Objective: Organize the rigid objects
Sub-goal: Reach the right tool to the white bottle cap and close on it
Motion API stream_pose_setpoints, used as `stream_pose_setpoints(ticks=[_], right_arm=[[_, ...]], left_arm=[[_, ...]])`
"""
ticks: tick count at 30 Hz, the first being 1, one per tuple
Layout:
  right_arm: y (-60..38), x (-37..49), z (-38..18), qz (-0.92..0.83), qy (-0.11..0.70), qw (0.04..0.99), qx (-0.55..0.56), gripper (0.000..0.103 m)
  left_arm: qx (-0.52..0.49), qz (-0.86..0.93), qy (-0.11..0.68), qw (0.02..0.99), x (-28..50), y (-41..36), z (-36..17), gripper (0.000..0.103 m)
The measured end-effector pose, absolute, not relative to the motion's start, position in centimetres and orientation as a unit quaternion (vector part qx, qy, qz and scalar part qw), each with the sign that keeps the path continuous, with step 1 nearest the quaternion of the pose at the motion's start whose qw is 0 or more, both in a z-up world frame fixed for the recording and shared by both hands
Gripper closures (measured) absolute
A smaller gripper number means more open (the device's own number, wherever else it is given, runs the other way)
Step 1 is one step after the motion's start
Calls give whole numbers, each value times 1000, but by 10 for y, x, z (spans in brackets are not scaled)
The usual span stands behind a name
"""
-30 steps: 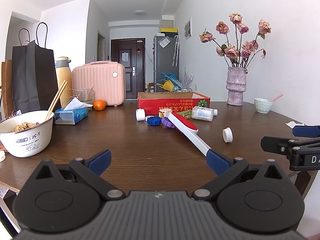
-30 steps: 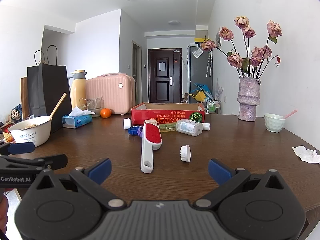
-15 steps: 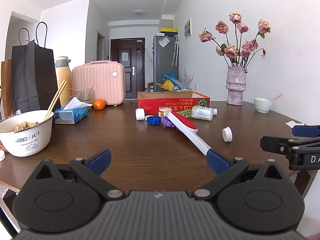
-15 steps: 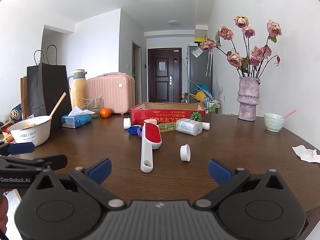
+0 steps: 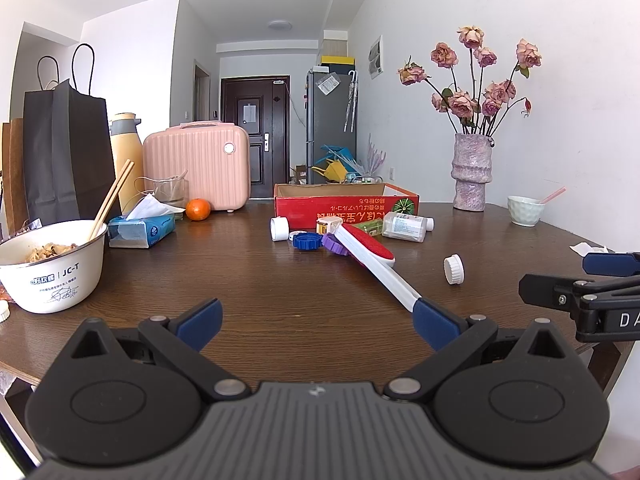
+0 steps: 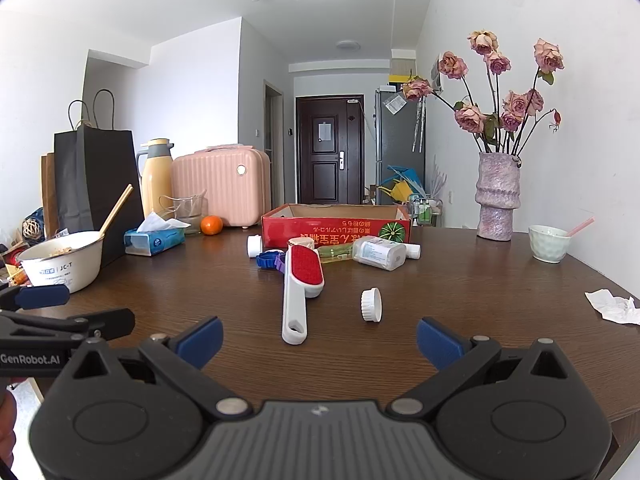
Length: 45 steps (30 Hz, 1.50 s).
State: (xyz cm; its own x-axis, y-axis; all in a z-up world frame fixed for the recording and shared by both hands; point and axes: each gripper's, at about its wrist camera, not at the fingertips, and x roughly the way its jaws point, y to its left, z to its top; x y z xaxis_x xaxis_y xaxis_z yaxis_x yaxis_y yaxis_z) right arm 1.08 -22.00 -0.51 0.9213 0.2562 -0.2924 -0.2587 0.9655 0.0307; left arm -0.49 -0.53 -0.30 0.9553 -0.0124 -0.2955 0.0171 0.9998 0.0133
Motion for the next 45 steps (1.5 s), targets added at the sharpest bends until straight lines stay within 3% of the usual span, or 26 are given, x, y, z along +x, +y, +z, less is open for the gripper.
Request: stream_pose_setpoints(ticks=[23, 45], right_arm=[[-218, 26, -6, 145, 144, 979, -2, 0], [-215, 116, -16, 125, 204, 971, -13, 0]], left_arm=[[1, -11, 161, 987, 16, -1, 3, 0], [-9, -11, 203, 979, 98, 9, -8, 0]])
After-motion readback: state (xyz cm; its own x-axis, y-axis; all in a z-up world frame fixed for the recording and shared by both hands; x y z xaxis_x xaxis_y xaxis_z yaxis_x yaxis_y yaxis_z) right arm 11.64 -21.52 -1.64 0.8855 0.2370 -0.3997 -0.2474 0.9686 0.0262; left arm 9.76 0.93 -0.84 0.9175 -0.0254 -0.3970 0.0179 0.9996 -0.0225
